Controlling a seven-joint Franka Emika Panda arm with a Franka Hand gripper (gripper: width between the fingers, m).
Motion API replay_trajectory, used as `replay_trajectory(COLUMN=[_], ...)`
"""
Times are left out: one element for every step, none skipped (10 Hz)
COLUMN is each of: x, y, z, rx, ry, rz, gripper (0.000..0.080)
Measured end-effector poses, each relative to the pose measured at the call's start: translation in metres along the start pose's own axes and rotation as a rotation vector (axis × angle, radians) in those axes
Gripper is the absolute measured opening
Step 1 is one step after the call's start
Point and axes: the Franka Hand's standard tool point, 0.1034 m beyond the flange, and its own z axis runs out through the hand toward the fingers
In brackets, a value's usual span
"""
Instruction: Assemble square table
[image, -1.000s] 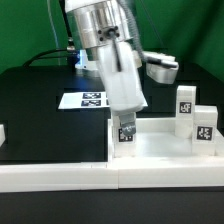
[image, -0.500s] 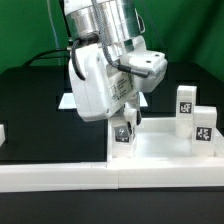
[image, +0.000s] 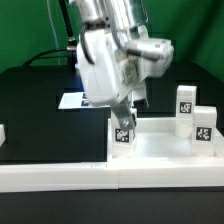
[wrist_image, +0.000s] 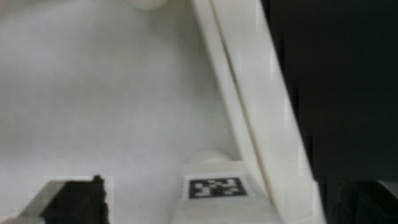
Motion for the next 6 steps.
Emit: replay_trajectory(x=[-0.0061,-0.009,-0.0096,-0.0093,-0.0093,-0.0093], y=[-0.0082,-0.0104,-0.0101,-0.0099,-0.0099,-0.0099], z=[-0.0215,-0.0266,-0.0257,-0.0253,-0.0253,-0.0251], rx=[0.029,0.037,0.036,0.036,0.036,0.036], ry=[-0.015,-0.019,-0.018,-0.018,-0.018,-0.018], rz=[-0.007,-0.009,-0.011,-0.011,-0.011,-0.011], gripper=[0.0648,0.0649,0.0649,0.0649,0.0649,0.0649])
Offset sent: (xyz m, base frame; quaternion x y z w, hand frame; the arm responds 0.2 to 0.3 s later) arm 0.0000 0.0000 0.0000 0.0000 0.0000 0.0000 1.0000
